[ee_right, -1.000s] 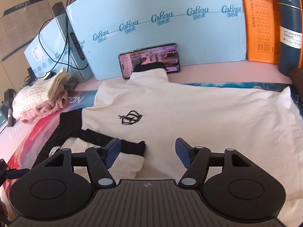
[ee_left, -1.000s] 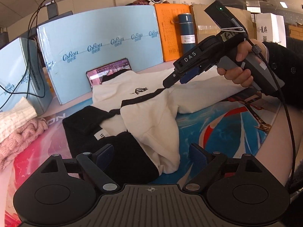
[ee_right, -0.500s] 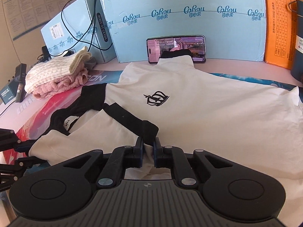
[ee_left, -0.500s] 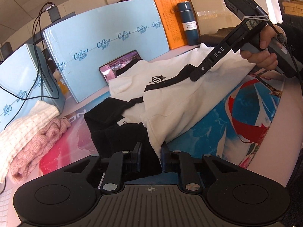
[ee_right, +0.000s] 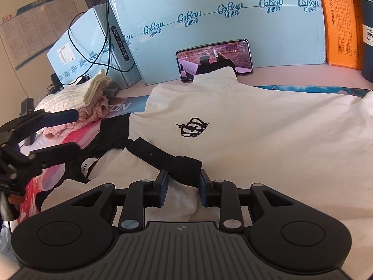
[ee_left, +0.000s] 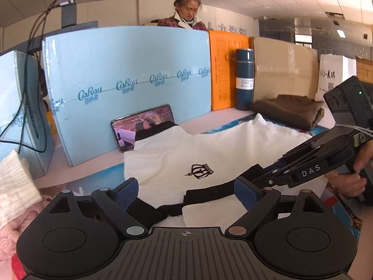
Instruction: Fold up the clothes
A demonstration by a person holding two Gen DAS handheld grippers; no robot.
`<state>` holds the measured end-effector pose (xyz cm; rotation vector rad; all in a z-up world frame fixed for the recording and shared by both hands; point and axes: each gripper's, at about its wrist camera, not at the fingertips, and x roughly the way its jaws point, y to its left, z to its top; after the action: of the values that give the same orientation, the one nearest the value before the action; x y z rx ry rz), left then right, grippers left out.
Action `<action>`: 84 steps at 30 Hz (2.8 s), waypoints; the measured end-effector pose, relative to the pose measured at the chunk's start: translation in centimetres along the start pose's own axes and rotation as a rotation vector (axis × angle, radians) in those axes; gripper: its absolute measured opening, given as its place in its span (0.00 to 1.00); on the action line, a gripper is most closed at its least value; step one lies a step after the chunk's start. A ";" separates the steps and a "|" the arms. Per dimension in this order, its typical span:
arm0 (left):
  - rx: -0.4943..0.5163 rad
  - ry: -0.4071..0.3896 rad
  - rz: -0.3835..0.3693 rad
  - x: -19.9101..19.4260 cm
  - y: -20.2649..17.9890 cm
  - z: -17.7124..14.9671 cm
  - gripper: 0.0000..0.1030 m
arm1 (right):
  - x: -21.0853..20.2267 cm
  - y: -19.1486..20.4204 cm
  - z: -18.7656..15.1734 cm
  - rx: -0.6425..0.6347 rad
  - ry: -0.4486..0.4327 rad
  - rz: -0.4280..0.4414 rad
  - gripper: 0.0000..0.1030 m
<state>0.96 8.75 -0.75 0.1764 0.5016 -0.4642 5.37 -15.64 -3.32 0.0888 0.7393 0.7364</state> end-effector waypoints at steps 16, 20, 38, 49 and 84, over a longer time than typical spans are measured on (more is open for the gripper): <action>0.055 -0.219 -0.318 -7.0 -5.1 -2.6 0.09 | -6.7 1.1 -1.4 -0.027 -0.197 0.310 0.09; 0.014 -0.243 -0.410 -10.4 -7.4 -4.8 0.09 | -10.5 2.8 -3.9 -0.090 -0.196 0.359 0.09; 0.013 -0.184 -0.517 -15.2 -9.2 -8.1 0.60 | -15.2 7.2 -13.0 -0.189 0.037 0.460 0.40; 0.140 -0.079 -0.097 -2.5 -10.5 2.1 0.86 | -17.9 -3.2 -9.0 0.134 -0.243 -0.034 0.60; 0.584 -0.097 -0.353 6.4 -24.8 0.4 0.92 | -18.6 -6.8 -10.8 0.319 -0.197 -0.548 0.50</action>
<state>-5.55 -15.72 -4.81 0.6292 0.2893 -0.9563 -6.98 -34.49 -2.79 0.2338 0.6456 0.0817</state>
